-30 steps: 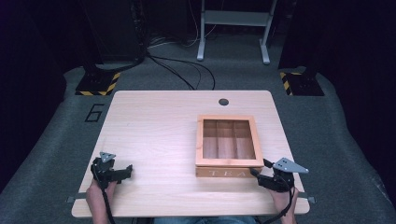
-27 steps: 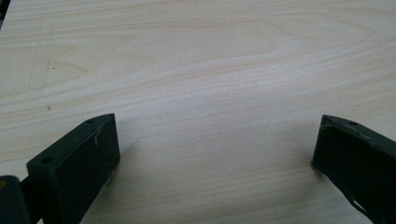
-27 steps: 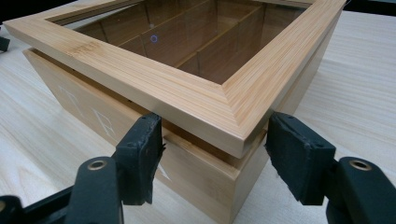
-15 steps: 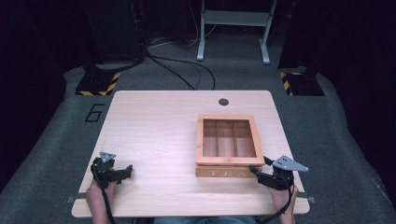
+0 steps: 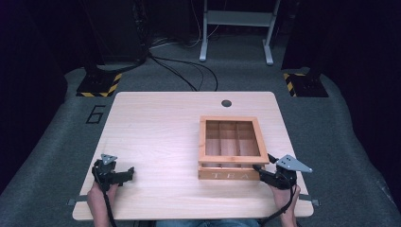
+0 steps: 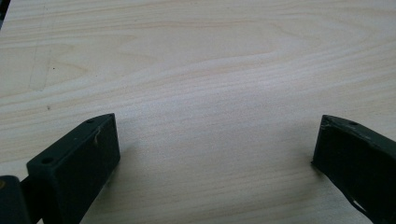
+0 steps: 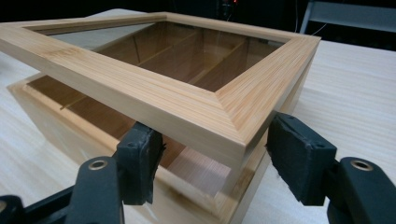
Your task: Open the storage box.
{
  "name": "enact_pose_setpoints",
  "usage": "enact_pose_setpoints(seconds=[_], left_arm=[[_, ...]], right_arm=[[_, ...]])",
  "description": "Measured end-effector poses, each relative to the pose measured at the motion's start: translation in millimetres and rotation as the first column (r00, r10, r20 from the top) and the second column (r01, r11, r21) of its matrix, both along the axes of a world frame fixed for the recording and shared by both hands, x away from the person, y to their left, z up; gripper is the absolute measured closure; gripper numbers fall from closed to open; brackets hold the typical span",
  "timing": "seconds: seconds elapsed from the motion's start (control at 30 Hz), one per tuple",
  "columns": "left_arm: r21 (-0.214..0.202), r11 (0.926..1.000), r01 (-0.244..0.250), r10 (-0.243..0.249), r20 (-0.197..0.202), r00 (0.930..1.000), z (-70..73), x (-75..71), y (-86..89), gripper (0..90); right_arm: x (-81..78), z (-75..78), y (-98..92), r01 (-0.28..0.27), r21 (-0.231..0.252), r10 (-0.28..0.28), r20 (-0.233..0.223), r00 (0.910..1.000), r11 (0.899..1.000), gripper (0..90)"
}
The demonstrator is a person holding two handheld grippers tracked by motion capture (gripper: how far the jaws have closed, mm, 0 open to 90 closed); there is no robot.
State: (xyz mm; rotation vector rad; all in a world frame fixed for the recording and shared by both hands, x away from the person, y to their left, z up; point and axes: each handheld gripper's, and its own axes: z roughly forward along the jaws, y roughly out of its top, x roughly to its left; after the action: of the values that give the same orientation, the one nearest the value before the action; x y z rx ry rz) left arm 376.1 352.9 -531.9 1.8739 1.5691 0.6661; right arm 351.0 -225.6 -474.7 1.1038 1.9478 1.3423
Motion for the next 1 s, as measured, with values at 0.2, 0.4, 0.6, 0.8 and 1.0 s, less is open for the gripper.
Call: enact_pose_setpoints(seconds=[0.2,0.4,0.6,0.8,1.0], left_arm=[[0.000,1.0000,0.000,0.000,0.000,1.0000,0.0,0.0,0.0,0.4],[0.000,1.0000,0.000,0.000,0.000,1.0000,0.0,0.0,0.0,0.4],[0.000,1.0000,0.000,0.000,0.000,1.0000,0.0,0.0,0.0,0.4],[0.000,1.0000,0.000,0.000,0.000,1.0000,0.0,0.0,0.0,0.5],[0.000,1.0000,0.000,0.000,0.000,1.0000,0.0,0.0,0.0,0.5]], right_arm=[[3.6,0.0,1.6,0.022,0.005,-0.022,0.021,0.9995,1.000,37.4],[8.1,-1.3,1.9,0.032,0.007,-0.033,0.041,0.9986,0.999,38.7],[12.7,-0.5,2.1,0.058,0.005,-0.058,0.048,0.9972,0.998,39.0],[17.7,6.5,1.8,0.057,0.003,-0.057,0.078,0.9953,0.998,39.2],[23.1,15.7,1.8,0.056,0.009,-0.057,0.113,0.9919,0.998,39.0]])
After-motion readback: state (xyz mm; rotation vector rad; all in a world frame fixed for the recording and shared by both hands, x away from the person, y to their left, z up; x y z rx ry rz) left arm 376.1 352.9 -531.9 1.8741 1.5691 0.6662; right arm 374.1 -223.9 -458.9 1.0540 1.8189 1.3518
